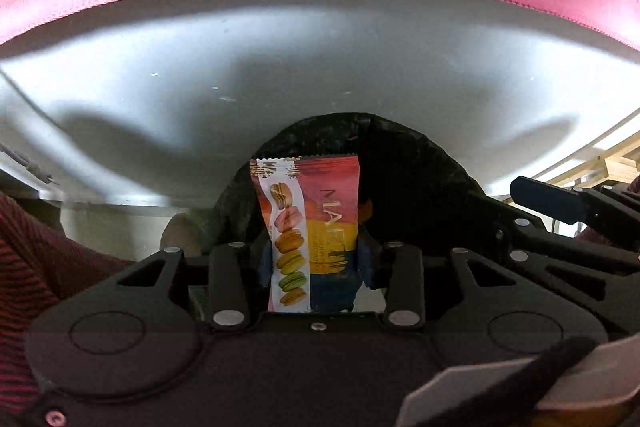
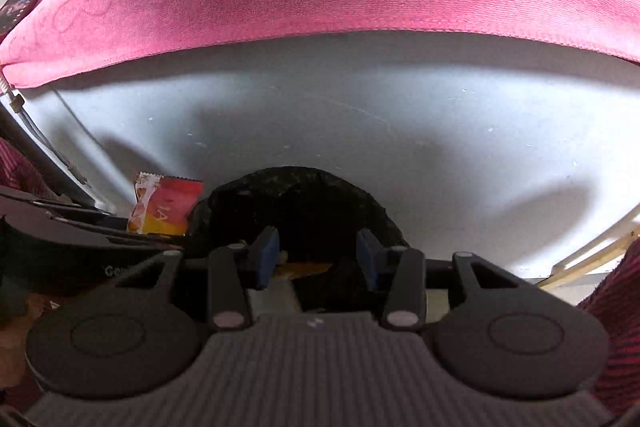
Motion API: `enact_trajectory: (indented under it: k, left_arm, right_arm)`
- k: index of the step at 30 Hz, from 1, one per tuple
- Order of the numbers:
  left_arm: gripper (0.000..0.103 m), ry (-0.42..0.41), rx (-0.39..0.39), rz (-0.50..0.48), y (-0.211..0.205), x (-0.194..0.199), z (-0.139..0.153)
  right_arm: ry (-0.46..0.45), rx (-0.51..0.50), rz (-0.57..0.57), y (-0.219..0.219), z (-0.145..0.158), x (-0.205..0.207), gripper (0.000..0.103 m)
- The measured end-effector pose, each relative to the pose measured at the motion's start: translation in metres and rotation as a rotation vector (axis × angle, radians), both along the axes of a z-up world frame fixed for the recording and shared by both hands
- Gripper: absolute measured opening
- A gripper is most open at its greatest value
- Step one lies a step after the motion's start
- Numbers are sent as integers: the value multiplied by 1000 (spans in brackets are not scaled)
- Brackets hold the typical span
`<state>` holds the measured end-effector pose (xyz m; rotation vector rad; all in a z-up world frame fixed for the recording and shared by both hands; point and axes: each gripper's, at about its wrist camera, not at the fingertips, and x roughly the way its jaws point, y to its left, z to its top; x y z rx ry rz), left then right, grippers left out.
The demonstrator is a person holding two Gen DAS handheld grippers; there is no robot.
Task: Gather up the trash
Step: 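Lower both tools into the bin and open them to drop the items, then raise both empty tools back over the towel, then close the left tool on the green candy wrapper while the right tool grasps a small gold wrapper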
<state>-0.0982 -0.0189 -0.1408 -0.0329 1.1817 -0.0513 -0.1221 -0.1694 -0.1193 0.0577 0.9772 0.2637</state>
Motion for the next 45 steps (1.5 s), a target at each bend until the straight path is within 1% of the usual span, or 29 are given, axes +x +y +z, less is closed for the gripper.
enact_trajectory:
  k: [10,14,16,20,22,24,28,30,32,34,35,38,40,43,45]
  left_arm:
    - [45,5,0,-2,0,-1,-1]
    - [49,6,2,3,0,-1,-1]
    - [50,5,3,7,1,-2,0]
    - [53,-5,5,8,2,-4,6]
    - [53,-24,6,6,3,-5,13]
    - [55,-53,4,1,3,-7,23]
    - [59,-149,-6,-13,5,-12,52]
    - [60,-196,-15,-22,5,-15,68]
    - [63,-247,-29,-31,7,-18,85]
    - [66,-303,-50,-41,8,-20,102]
    - [68,-326,-62,-45,9,-21,110]
    - [70,-396,-95,-55,11,-20,132]
    - [74,-441,-95,-61,9,-15,143]
    - [75,-481,-77,-55,5,-7,151]
    - [75,-516,-79,-52,2,1,159]
  right_arm:
    - [-9,0,7,-2,1,-1,51]
    - [-14,4,3,-4,4,-2,55]
    - [-17,4,1,-5,5,-2,60]
    - [-28,13,0,-7,11,-3,61]
    - [-49,23,3,-9,18,-5,61]
    - [-82,33,9,-12,29,-6,63]
    - [-165,59,31,-20,54,-10,69]
    - [-211,70,48,-24,68,-12,71]
    - [-266,82,65,-29,82,-14,73]
    - [-326,89,75,-33,95,-14,79]
    - [-358,90,76,-36,102,-14,79]
    - [-436,73,67,-41,119,-10,83]
    - [-470,48,52,-40,126,-4,84]
    - [-502,25,19,-44,133,8,84]
    - [-514,18,-3,-48,136,18,84]
